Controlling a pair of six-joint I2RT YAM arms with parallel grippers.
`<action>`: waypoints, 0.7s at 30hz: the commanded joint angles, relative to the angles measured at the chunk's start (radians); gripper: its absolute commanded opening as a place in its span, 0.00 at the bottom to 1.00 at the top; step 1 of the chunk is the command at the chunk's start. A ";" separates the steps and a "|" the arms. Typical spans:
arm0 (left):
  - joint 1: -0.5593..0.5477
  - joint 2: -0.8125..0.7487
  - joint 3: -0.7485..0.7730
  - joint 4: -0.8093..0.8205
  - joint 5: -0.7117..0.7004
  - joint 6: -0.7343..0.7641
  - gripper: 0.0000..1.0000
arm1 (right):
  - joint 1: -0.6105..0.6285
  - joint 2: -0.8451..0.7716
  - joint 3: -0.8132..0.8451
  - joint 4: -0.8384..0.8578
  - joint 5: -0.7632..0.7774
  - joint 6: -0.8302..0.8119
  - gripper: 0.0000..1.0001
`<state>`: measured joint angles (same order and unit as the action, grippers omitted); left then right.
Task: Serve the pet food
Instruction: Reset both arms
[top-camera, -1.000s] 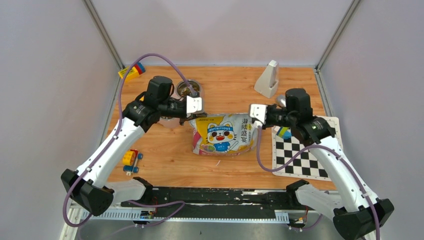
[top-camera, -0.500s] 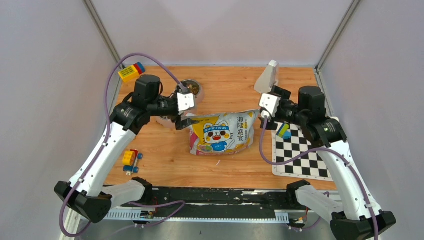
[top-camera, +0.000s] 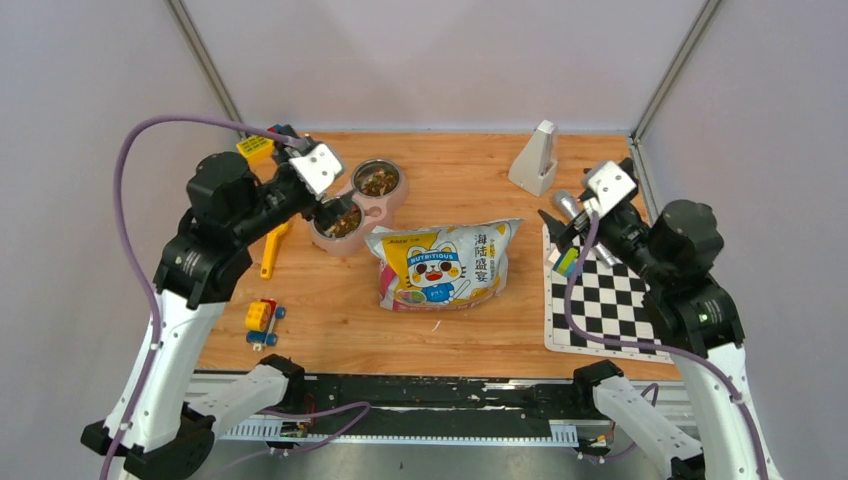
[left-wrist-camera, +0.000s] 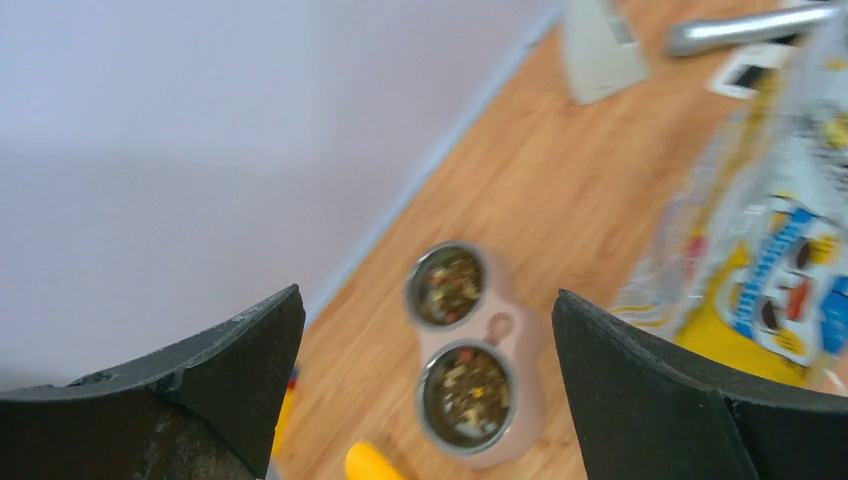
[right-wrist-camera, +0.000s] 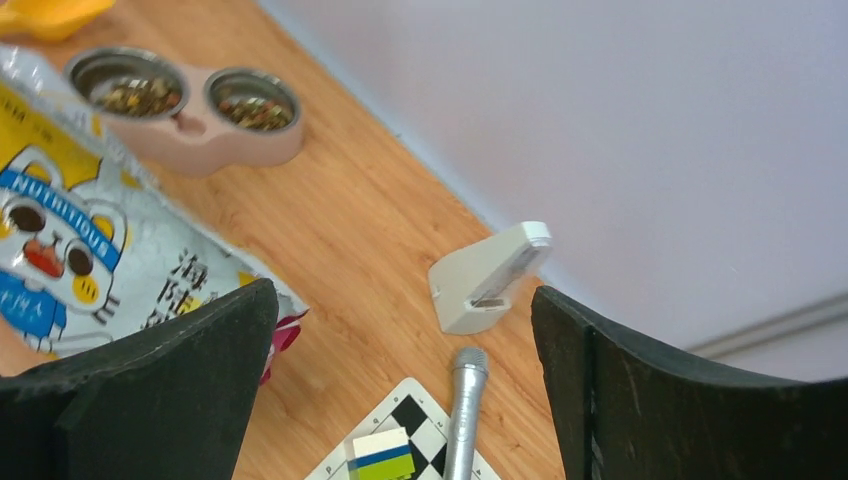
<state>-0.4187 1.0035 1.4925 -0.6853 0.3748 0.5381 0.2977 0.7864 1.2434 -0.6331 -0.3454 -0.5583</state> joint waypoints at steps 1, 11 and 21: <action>0.030 -0.065 -0.097 0.186 -0.477 -0.151 1.00 | -0.005 -0.074 -0.041 0.187 0.258 0.246 1.00; 0.048 -0.344 -0.604 0.366 -0.775 -0.100 1.00 | -0.009 -0.322 -0.271 0.307 0.554 0.289 1.00; 0.096 -0.586 -0.877 0.414 -0.824 -0.177 1.00 | -0.047 -0.485 -0.576 0.422 0.691 0.338 1.00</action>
<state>-0.3347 0.4160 0.6415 -0.3466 -0.4152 0.4156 0.2714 0.3519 0.7551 -0.2920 0.2653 -0.2741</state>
